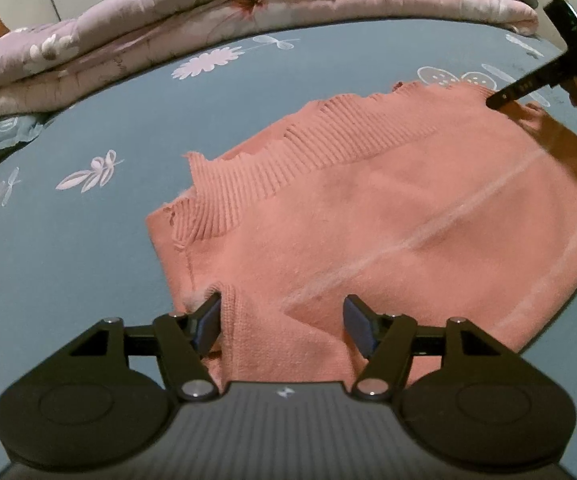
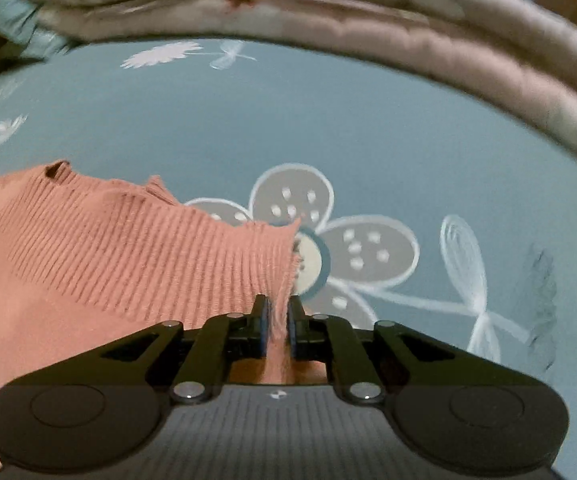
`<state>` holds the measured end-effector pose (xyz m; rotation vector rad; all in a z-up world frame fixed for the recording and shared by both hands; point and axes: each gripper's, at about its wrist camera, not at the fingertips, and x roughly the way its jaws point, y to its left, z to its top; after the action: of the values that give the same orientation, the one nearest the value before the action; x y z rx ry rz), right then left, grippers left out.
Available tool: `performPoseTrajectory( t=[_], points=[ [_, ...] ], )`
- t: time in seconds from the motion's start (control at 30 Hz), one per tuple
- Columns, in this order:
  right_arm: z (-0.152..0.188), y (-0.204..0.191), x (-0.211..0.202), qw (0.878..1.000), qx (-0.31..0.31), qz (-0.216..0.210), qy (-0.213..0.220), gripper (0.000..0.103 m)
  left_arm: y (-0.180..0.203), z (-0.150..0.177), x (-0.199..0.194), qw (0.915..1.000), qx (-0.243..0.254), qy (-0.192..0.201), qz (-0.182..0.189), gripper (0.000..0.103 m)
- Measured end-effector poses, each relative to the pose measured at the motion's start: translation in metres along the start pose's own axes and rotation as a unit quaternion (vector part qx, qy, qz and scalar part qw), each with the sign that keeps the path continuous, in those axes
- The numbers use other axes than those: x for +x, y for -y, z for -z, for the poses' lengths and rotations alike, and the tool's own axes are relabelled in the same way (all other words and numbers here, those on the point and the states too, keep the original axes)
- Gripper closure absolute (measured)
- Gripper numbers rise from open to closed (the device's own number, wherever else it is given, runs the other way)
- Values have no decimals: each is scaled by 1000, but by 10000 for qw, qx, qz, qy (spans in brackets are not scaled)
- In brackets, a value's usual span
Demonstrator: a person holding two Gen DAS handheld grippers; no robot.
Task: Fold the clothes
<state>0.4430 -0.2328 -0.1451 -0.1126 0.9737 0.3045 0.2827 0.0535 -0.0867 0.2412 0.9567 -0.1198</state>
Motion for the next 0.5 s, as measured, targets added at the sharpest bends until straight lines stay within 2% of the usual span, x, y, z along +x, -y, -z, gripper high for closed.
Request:
performPoseTrajectory(
  t=[0.17,0.23,0.33,0.4,0.47,0.5],
  points=[
    [-2,5,-21,9987,351,-63,375,93,-8,2,-7,9998,-160,33,80,38],
    [-5,11,-15,9987,465,-69,183,90,-9,3,-4,9998,-195,-49,26,38],
    [2,7,-13,9994,354,21,32,80,-14,3,-8,9996,-250,-68,118,38],
    [9,6,-31,9986,462,88,257,72,-25,-2,-17,9992,-347,56,173,38],
    [17,6,-50,9973,554,79,474,70,-41,-12,-19,9985,-458,103,289,40],
    [22,6,-60,9967,575,51,565,65,-49,-17,-21,9980,-513,126,347,41]
  ],
)
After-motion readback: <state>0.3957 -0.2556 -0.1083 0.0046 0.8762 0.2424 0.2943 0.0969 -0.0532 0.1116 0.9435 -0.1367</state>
